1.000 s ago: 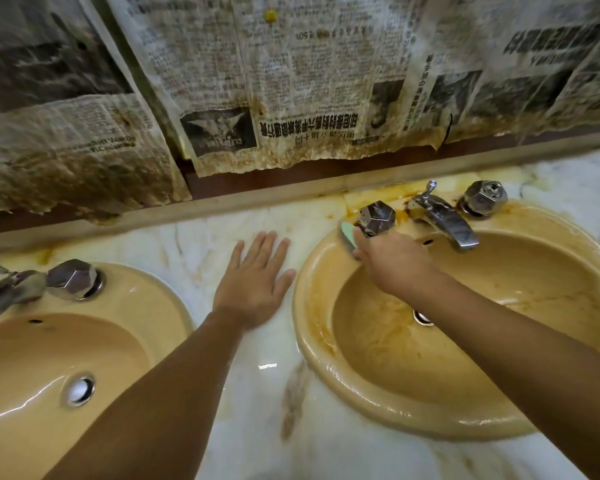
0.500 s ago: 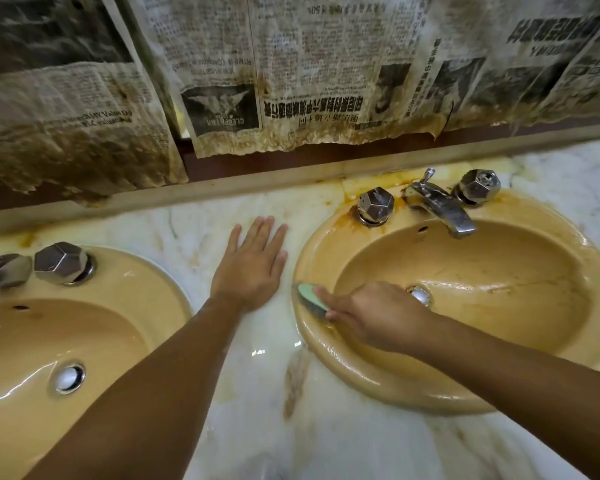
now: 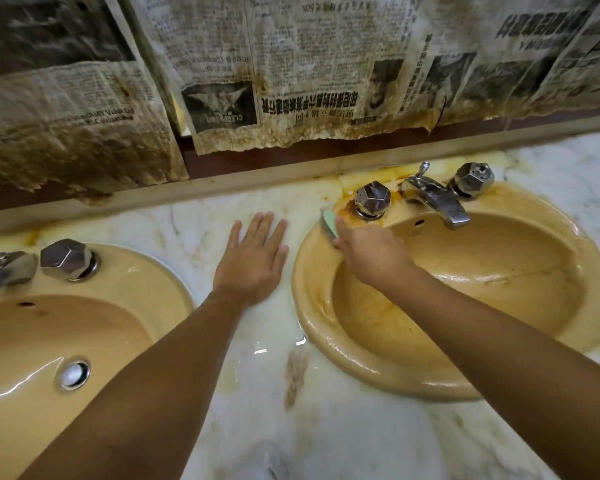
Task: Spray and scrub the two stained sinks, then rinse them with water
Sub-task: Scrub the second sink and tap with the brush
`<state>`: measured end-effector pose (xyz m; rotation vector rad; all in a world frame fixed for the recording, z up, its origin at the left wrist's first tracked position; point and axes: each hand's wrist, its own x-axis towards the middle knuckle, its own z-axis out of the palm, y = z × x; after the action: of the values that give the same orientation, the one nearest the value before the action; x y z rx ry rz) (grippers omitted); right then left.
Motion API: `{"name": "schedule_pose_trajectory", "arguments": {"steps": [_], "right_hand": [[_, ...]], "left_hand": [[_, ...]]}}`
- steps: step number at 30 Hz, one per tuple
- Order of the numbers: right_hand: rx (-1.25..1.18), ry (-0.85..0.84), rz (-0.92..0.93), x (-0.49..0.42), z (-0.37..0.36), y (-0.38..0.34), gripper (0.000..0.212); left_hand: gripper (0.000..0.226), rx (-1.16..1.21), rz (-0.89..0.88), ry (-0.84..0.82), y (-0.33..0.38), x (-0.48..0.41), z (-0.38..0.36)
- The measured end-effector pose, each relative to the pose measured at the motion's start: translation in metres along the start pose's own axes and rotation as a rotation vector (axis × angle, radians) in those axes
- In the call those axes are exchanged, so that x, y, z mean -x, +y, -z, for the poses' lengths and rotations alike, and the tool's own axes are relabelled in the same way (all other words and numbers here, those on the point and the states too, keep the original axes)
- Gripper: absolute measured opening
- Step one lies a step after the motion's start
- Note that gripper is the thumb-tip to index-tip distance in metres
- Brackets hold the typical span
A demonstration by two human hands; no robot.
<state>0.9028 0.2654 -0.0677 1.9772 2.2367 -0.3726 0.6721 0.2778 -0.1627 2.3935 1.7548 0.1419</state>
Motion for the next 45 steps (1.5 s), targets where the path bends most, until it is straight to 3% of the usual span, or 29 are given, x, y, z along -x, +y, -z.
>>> {"name": "schedule_pose_trajectory", "arguments": {"steps": [2, 6, 7, 10, 11, 15, 19, 23, 26, 30, 33, 38, 45], "right_hand": [[-0.002, -0.061, -0.003, -0.008, 0.011, 0.001, 0.043], [0.046, -0.215, 0.313, 0.022, 0.002, -0.022, 0.048], [0.075, -0.182, 0.306, 0.014, 0.003, -0.017, 0.048], [0.079, -0.051, 0.035, -0.022, 0.017, 0.0, 0.037], [0.084, -0.037, 0.01, -0.023, 0.019, -0.003, 0.034], [0.079, -0.116, 0.189, -0.008, 0.013, -0.018, 0.035], [0.116, -0.039, -0.068, -0.035, 0.028, 0.002, 0.04], [0.043, -0.125, 0.088, -0.02, 0.014, 0.001, 0.036], [0.084, -0.073, -0.022, -0.028, 0.025, 0.019, 0.039], [0.086, -0.159, 0.101, 0.002, 0.015, 0.013, 0.047], [0.068, -0.092, -0.025, -0.007, 0.022, 0.035, 0.042], [0.082, -0.153, 0.101, 0.01, 0.014, 0.019, 0.043], [0.048, -0.073, -0.057, 0.014, 0.014, 0.068, 0.037]], "left_hand": [[0.06, -0.005, 0.001, -0.009, 0.001, -0.001, 0.001], [0.063, -0.043, -0.012, -0.034, 0.001, -0.002, 0.002], [0.063, -0.046, -0.008, -0.04, 0.001, -0.002, 0.002], [0.061, -0.039, 0.008, -0.035, 0.002, -0.003, 0.001], [0.06, -0.036, 0.01, -0.03, 0.002, -0.002, 0.001], [0.06, -0.032, 0.011, -0.011, 0.002, -0.002, 0.0], [0.06, -0.017, 0.008, -0.013, 0.002, -0.002, 0.001], [0.06, -0.039, 0.013, -0.025, 0.001, -0.003, 0.002], [0.06, -0.033, 0.003, -0.023, 0.002, -0.002, 0.002], [0.06, -0.038, 0.003, -0.019, 0.001, -0.003, 0.001], [0.06, -0.039, -0.003, -0.018, 0.002, -0.002, 0.001], [0.06, -0.035, 0.002, -0.014, 0.002, -0.002, 0.002], [0.06, -0.056, 0.003, -0.016, 0.002, -0.001, 0.001]]}}
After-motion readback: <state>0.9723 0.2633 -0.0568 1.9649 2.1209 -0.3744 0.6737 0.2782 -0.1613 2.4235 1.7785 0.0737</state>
